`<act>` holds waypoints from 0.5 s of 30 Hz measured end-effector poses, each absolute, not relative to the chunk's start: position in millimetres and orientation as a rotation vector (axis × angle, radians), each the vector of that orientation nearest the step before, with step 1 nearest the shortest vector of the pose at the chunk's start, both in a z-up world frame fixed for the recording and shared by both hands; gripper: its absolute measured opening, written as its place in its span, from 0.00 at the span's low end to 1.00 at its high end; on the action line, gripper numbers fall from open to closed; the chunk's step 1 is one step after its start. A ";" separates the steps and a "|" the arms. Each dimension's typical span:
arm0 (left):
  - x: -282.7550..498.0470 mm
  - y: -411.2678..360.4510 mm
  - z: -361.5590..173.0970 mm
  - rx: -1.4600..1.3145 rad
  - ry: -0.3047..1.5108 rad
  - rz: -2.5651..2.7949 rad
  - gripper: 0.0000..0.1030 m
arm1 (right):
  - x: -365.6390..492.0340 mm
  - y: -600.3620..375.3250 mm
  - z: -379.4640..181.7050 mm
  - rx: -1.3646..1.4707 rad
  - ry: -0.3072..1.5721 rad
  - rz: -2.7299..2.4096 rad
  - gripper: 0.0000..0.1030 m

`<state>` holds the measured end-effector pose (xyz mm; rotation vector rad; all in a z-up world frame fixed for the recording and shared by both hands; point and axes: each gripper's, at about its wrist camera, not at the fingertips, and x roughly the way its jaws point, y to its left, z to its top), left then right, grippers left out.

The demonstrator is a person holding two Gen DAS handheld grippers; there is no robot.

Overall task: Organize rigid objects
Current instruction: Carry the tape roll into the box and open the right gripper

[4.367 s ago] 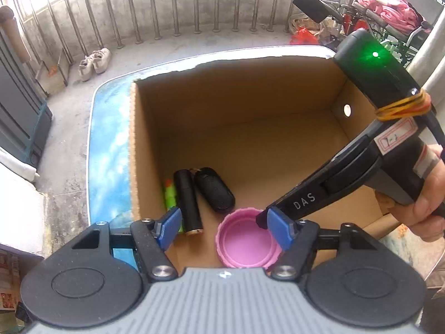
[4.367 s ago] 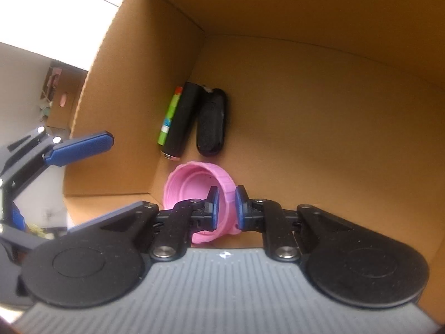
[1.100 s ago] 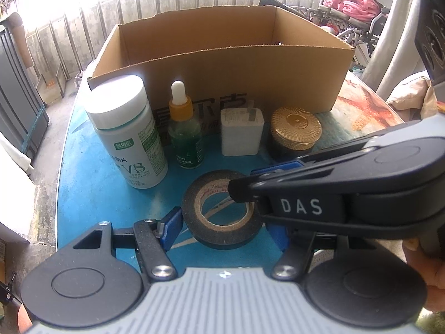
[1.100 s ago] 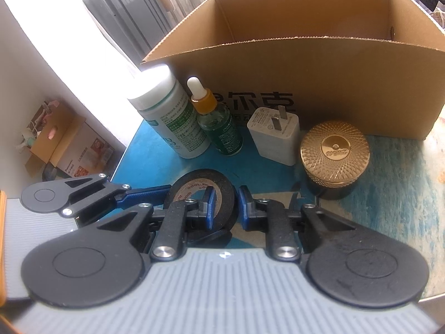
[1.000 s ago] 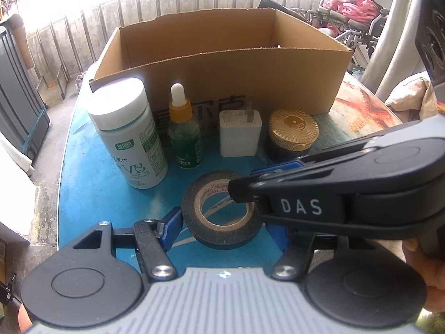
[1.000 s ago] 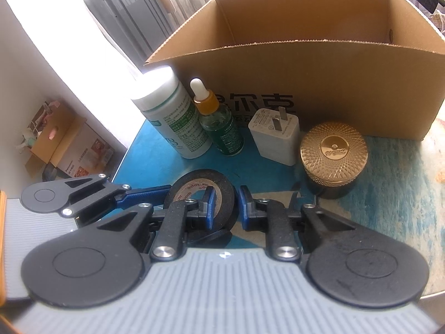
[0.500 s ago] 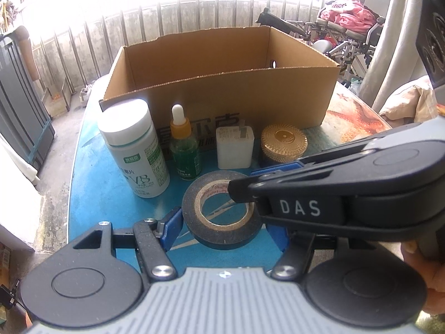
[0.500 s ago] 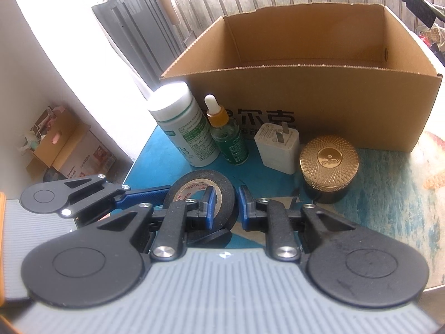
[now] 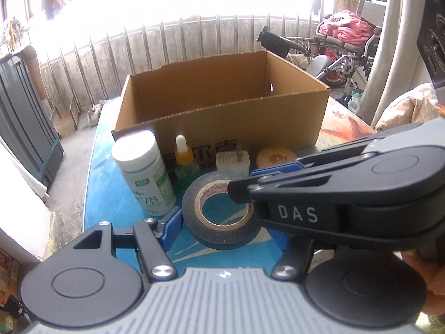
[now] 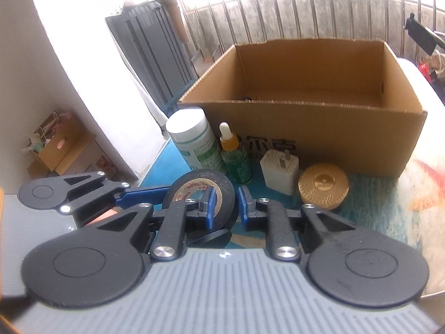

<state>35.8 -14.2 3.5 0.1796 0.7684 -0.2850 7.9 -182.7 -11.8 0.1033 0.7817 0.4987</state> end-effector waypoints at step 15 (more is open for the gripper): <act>80.9 -27.7 73.9 0.248 0.607 -0.270 0.64 | 69.2 -201.2 73.1 0.075 0.681 0.569 0.17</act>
